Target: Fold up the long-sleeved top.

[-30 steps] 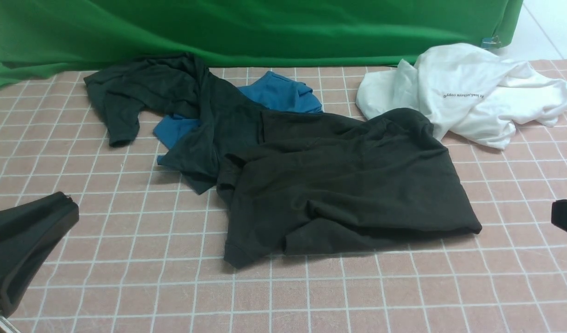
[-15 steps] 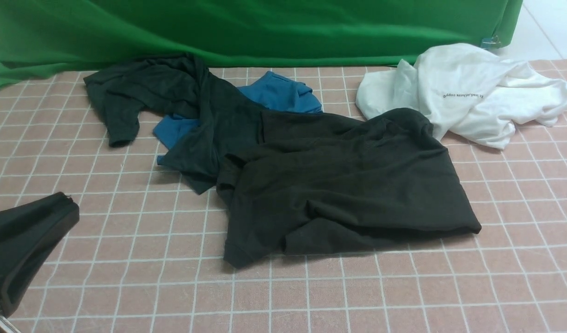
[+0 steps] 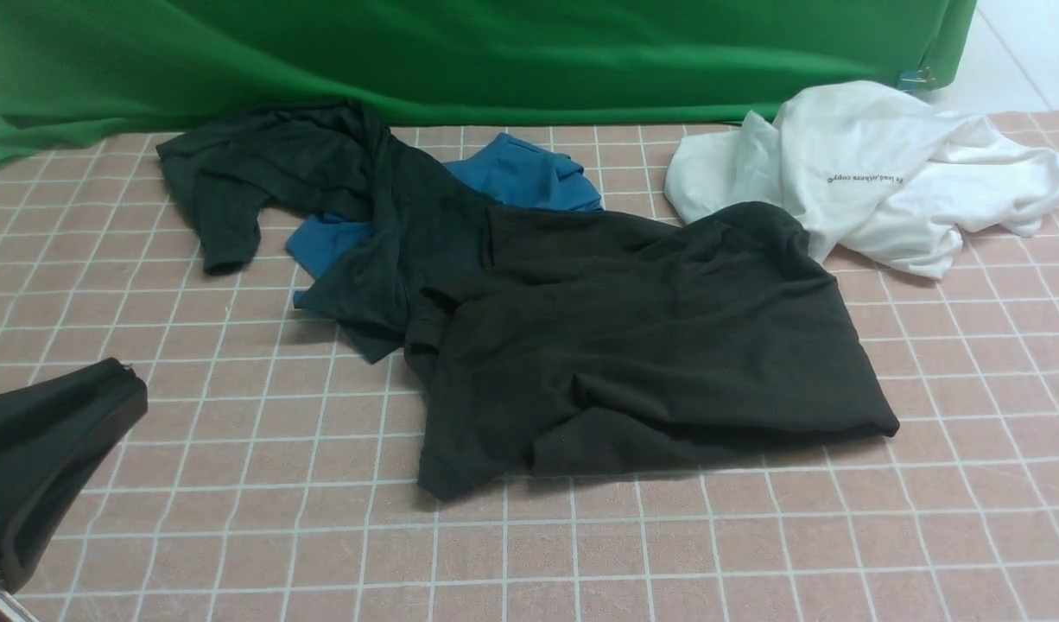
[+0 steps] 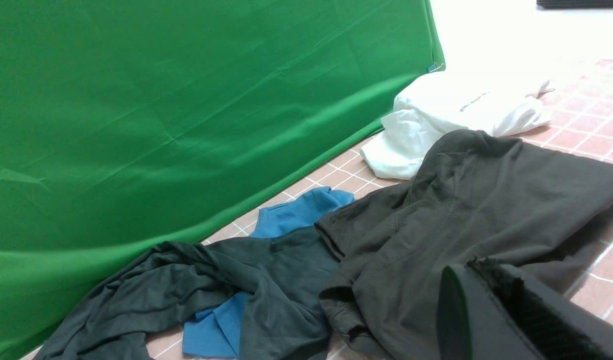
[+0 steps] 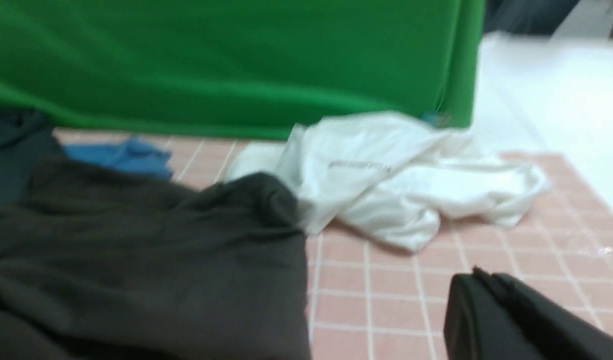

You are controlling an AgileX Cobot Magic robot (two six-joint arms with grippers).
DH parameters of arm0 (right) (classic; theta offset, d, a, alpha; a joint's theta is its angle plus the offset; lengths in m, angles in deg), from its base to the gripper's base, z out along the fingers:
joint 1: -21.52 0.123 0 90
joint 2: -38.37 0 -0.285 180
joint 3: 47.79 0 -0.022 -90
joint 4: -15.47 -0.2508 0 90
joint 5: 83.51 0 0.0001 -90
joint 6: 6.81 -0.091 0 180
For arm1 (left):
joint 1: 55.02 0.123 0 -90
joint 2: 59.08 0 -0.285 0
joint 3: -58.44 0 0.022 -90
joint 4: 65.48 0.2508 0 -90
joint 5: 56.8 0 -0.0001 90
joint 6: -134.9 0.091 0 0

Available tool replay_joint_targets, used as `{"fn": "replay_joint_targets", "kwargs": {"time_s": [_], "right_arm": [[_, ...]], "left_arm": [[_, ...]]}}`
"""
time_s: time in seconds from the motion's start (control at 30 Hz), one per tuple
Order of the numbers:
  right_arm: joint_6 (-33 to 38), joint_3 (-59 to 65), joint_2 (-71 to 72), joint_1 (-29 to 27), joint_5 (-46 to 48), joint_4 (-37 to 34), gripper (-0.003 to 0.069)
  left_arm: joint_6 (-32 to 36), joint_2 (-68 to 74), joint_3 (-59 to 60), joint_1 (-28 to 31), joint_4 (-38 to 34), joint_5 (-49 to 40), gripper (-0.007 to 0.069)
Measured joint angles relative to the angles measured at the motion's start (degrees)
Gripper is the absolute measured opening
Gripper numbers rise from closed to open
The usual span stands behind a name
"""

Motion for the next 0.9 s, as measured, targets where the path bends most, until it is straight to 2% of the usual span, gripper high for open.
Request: {"fn": "replay_joint_targets", "kwargs": {"time_s": [0.13,0.37,0.9], "right_arm": [[0.4,2.2,7.3,-0.1,1.0,0.0,0.0027],[1.1,2.3,7.8,-0.1,9.1,0.1,0.0027],[0.9,2.3,7.9,-0.1,9.7,0.2,0.0046]], "left_arm": [[0.0,0.0,0.0,0.0,0.0,0.0,0.0017],[0.0,0.0,0.0,0.0,0.0,0.0,0.0017],[0.0,0.0,0.0,0.0,0.0,0.0,0.0017]]}}
